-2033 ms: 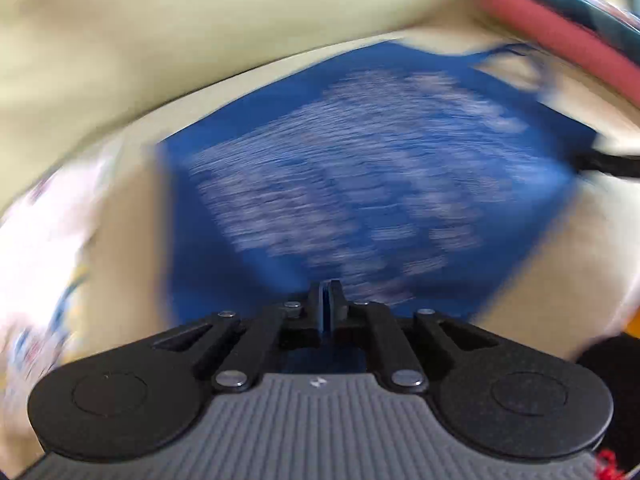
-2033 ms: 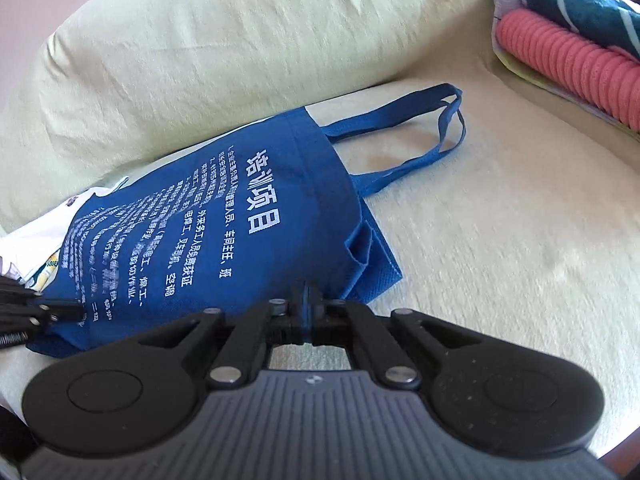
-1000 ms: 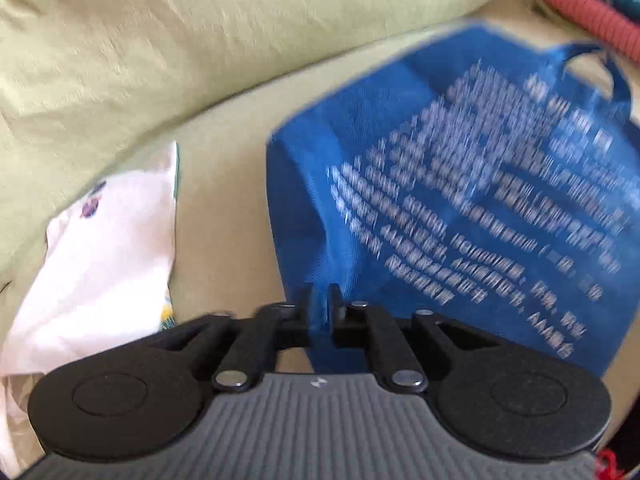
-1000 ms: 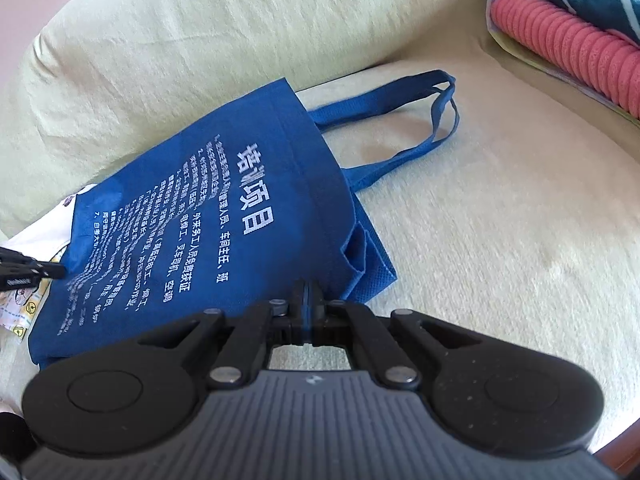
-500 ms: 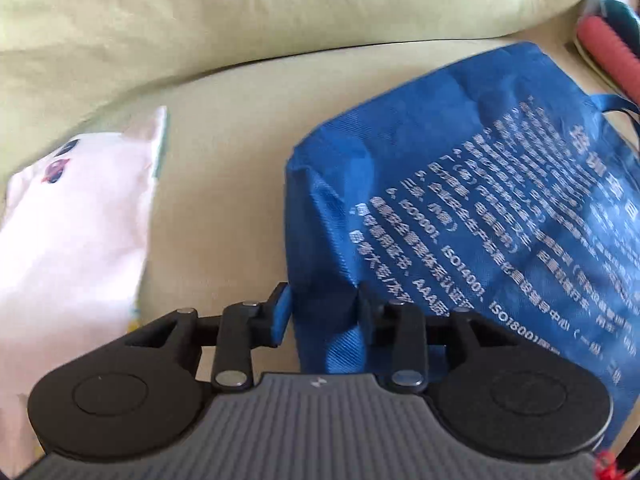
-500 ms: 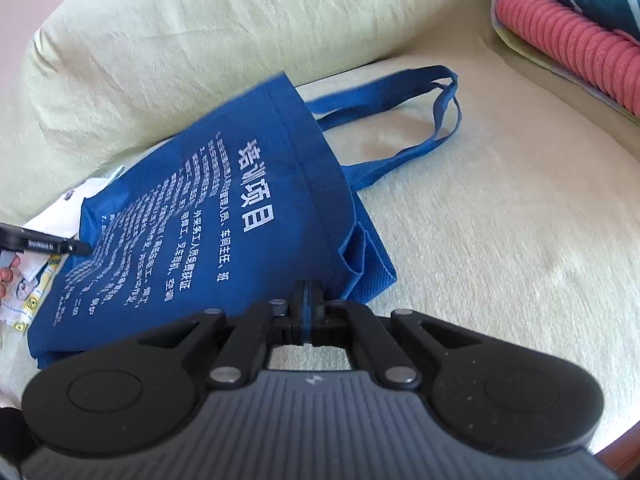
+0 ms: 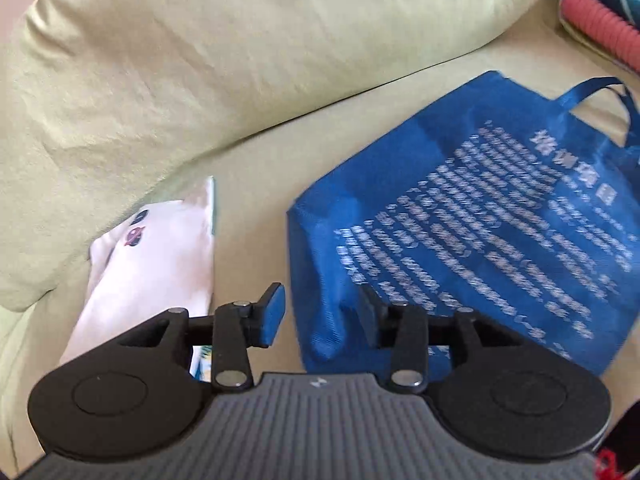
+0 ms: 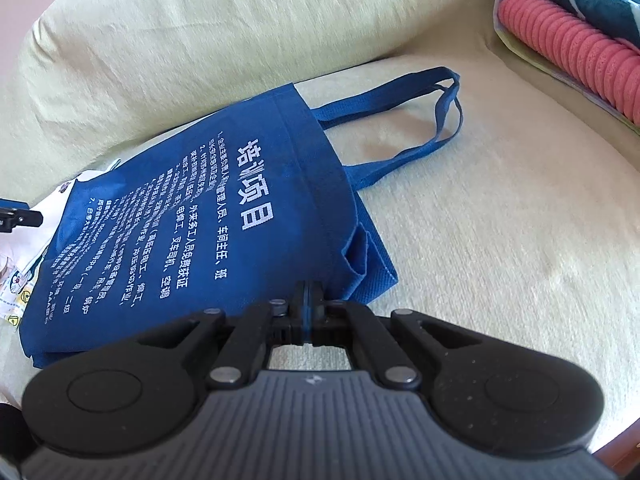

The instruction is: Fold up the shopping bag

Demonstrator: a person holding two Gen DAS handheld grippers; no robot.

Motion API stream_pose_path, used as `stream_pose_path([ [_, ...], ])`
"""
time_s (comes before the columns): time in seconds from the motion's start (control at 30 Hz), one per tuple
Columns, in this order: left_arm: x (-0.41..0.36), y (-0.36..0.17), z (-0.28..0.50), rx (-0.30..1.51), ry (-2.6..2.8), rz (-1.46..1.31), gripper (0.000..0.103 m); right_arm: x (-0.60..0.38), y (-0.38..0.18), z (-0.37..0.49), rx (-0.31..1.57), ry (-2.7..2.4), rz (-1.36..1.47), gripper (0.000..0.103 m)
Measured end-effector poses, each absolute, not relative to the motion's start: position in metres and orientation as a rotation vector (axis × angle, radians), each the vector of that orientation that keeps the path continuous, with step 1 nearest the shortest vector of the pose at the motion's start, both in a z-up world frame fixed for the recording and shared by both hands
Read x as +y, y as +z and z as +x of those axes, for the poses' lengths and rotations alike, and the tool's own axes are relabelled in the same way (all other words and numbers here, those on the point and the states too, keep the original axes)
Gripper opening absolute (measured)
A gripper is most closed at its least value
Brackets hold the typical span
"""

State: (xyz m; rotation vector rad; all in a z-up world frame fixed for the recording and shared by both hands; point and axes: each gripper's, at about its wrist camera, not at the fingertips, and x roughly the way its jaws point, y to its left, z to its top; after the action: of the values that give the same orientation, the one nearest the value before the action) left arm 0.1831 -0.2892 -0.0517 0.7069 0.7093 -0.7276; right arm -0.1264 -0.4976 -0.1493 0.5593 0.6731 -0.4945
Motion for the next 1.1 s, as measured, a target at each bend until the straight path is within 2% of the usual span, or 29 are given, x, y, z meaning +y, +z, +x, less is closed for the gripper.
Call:
stream_pose_path([
  [0.1,-0.282,-0.054,0.168,0.751,-0.803,0.67,0.048,-0.497,-0.148,-0.125,0.68,-0.496,0.548,0.0],
  [0.27,-0.283,-0.104,0.145,0.822,-0.862,0.734,0.054,-0.497,-0.149,-0.126,0.678,-0.495,0.551,0.0],
  [0.4,-0.267,-0.082,0.174,0.768,-0.899,0.654,0.057,-0.496,-0.149,-0.125,0.682,-0.489,0.54,0.0],
  [0.47,-0.262,-0.061,0.199,0.727,-0.908,0.606,0.083,-0.497,-0.148,-0.125,0.685,-0.484,0.54,0.0],
  [0.53,-0.265,-0.049,0.23,0.729,-0.92,0.541,0.092,-0.498,-0.148,-0.125,0.688,-0.477,0.542,0.0],
  [0.67,-0.299,-0.042,0.311,0.828,-0.993,0.447,0.093,-0.499,-0.148,-0.124,0.696,-0.469,0.543,0.0],
  [0.77,-0.338,-0.041,0.35,0.869,-1.118,0.485,0.093,-0.501,-0.147,-0.122,0.713,-0.458,0.534,0.0],
  [0.9,-0.397,-0.052,0.375,0.917,-1.261,0.638,0.093,-0.505,-0.146,-0.12,0.733,-0.44,0.543,0.0],
  [1.03,-0.439,-0.087,0.379,1.032,-1.334,0.796,0.092,-0.508,-0.145,-0.119,0.746,-0.427,0.552,0.0],
  [1.1,-0.449,-0.102,0.374,1.065,-1.373,0.827,0.086,-0.51,-0.146,-0.118,0.752,-0.416,0.551,0.0],
])
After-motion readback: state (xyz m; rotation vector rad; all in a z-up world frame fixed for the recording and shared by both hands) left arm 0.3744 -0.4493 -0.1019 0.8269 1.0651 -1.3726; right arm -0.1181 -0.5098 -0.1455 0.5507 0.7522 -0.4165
